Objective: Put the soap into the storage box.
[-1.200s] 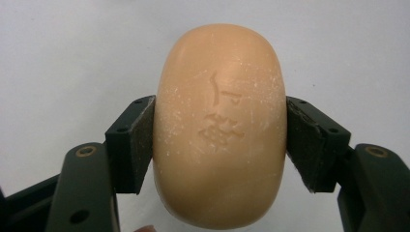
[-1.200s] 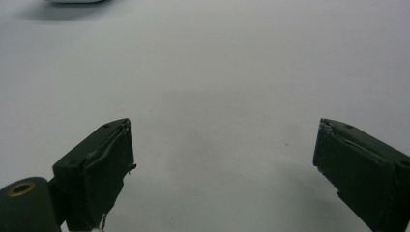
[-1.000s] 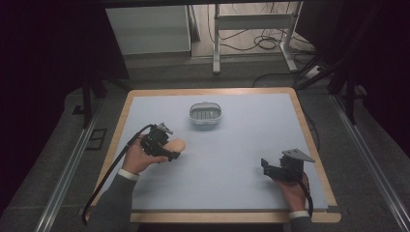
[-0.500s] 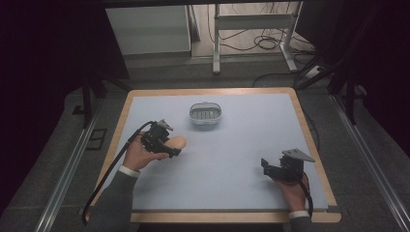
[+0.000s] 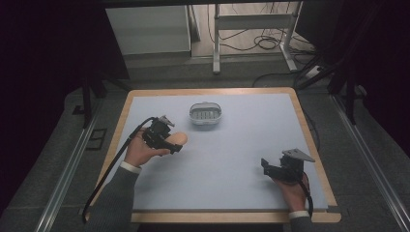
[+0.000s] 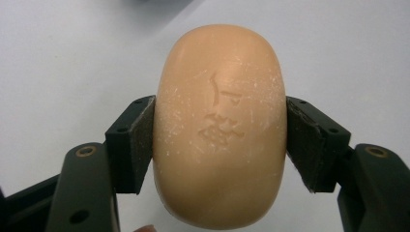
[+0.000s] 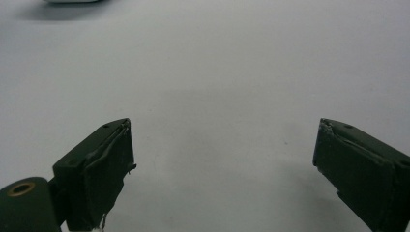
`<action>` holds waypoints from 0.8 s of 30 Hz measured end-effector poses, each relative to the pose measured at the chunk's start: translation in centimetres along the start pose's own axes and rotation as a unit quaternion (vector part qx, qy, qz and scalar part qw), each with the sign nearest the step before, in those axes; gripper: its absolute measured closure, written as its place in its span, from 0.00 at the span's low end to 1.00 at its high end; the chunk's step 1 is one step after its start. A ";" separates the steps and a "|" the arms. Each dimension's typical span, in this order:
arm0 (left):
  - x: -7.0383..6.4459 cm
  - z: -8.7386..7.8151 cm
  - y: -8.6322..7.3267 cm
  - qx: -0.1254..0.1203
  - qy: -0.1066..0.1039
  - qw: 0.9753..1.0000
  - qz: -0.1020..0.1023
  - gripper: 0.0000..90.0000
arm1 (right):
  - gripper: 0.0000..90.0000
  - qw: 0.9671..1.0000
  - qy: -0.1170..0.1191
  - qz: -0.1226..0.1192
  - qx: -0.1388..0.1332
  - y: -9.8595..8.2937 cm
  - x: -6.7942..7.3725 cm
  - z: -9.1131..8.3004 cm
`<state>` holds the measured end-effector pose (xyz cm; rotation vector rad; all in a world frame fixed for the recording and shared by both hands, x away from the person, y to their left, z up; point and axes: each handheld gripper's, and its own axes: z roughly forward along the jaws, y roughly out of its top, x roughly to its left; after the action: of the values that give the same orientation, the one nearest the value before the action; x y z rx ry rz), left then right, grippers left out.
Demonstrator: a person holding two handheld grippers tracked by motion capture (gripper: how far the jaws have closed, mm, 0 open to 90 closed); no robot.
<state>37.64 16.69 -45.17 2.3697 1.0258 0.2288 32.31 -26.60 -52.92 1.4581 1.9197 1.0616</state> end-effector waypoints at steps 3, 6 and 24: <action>0.0 0.0 0.2 -0.002 -0.001 1.000 0.000 0.36 | 0.08 1.000 0.000 0.000 0.000 0.0 0.0 0.0; 0.0 0.0 0.4 -0.001 -0.001 1.000 0.002 0.36 | 0.08 1.000 0.000 0.001 0.000 0.0 0.0 0.0; 0.7 0.2 1.0 -0.004 -0.002 1.000 -0.004 0.36 | 0.08 1.000 0.000 0.001 0.002 0.0 0.0 0.0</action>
<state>38.80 16.54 -44.78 2.3579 1.0313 0.2256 32.35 -26.61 -52.93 1.4627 1.9214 1.0606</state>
